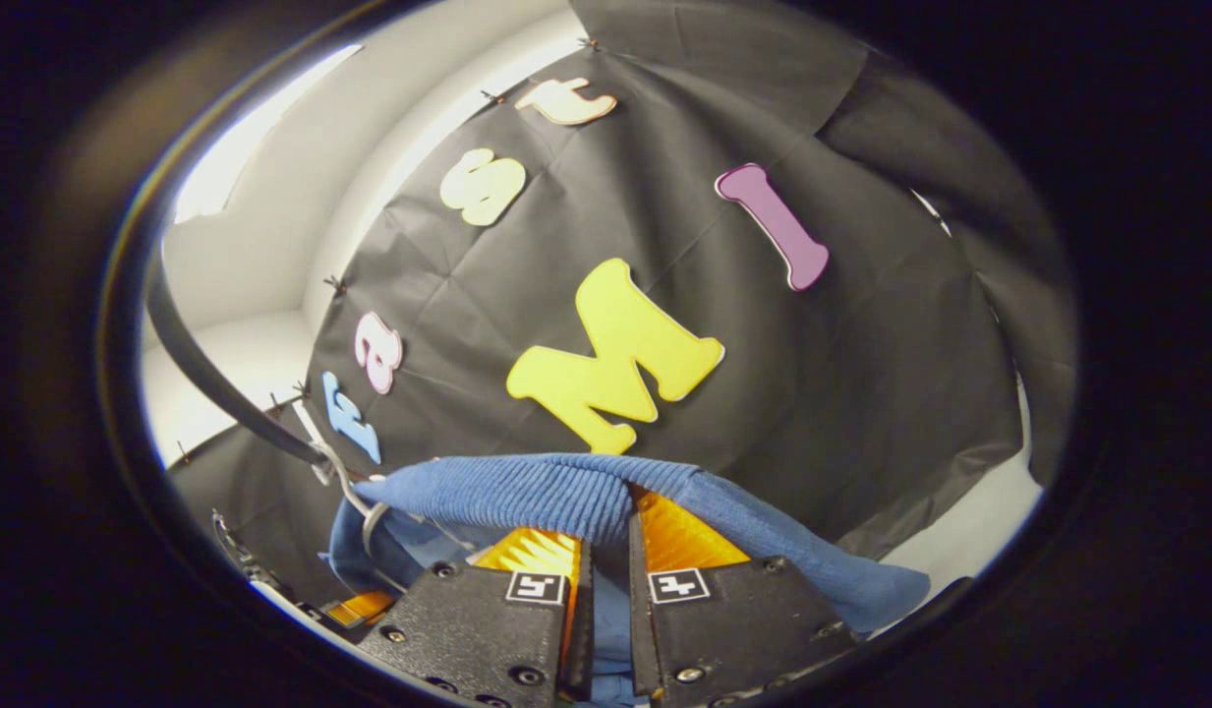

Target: Grasp the clothes on the hanger with both hands and then place them into the laundry hamper below.

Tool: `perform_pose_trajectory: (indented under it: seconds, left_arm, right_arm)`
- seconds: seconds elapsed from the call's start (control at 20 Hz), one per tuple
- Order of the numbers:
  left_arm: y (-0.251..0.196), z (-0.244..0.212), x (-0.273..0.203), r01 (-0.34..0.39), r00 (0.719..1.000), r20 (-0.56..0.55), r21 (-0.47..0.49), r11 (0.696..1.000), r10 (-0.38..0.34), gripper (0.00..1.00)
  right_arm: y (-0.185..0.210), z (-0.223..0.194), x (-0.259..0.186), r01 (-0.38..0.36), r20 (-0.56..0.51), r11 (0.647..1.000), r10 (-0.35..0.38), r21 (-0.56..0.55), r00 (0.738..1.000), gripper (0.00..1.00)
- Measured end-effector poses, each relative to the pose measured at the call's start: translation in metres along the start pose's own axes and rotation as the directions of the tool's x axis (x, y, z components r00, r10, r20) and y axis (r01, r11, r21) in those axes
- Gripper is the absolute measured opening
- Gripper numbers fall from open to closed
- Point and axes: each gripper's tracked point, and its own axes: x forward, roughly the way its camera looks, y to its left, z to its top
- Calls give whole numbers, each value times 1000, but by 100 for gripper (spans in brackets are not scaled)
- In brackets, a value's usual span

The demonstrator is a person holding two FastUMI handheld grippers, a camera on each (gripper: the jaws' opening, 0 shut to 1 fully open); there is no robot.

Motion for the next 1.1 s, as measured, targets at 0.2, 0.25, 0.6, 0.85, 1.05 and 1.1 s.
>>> perform_pose_trajectory:
  seconds: [0.2,0.25,0.6,0.85,1.05,1.1]
  left_arm:
    - [14,31,2,-11,999,40,28,1000,10,5]
    - [18,38,3,-22,998,52,34,999,20,5]
    - [27,69,16,-10,998,70,61,998,5,4]
    - [31,81,32,19,998,49,103,995,-24,4]
    - [38,74,51,58,998,1,96,994,-59,9]
    - [42,71,55,63,998,-14,100,993,-61,9]
  right_arm:
    - [10,26,9,-36,40,999,35,36,999,18]
    - [11,32,14,-40,49,999,39,36,998,18]
    - [24,48,35,-77,30,997,77,-2,997,18]
    - [27,54,56,-111,-14,993,111,-47,994,18]
    - [19,47,76,-126,-77,990,121,-65,990,18]
    - [18,41,81,-130,-98,990,124,-56,987,17]
